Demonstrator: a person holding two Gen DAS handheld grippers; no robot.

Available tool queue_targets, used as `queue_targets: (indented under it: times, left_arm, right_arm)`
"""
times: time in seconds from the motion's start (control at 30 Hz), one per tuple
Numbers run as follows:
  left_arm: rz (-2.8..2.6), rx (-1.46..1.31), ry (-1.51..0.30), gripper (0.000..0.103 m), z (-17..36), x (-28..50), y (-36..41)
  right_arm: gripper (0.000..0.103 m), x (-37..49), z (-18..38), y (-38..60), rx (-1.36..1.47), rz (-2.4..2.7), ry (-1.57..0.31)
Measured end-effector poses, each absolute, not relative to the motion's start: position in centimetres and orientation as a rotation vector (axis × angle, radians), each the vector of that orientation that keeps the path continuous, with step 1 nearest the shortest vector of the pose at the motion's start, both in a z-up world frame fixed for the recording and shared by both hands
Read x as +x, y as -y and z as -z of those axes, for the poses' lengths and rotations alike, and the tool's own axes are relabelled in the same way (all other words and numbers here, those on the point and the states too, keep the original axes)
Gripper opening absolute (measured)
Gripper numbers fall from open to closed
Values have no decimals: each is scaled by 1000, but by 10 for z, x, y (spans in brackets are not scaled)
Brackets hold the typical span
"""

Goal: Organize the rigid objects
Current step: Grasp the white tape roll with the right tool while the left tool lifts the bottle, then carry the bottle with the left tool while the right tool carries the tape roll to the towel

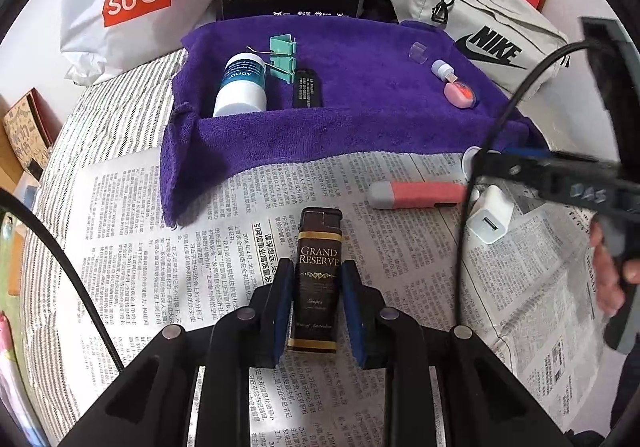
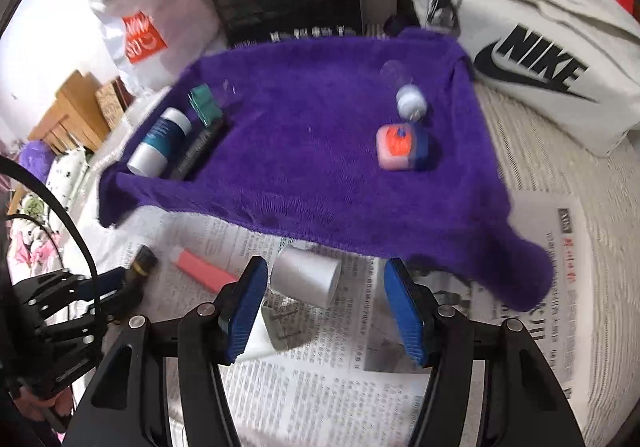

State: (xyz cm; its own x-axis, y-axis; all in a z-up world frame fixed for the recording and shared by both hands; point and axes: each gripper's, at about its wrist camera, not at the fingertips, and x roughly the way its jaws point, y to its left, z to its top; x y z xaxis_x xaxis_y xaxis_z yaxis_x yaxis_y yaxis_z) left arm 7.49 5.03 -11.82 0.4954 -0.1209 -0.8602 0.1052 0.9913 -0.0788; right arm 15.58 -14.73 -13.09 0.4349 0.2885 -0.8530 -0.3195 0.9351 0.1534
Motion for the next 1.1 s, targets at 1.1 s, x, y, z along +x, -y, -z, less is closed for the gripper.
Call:
queue_targets:
  times: [1.1]
  left_arm:
    - [79, 1, -1055, 24, 118, 69, -49]
  right_arm:
    - [31, 123, 145, 210, -121, -270, -1005]
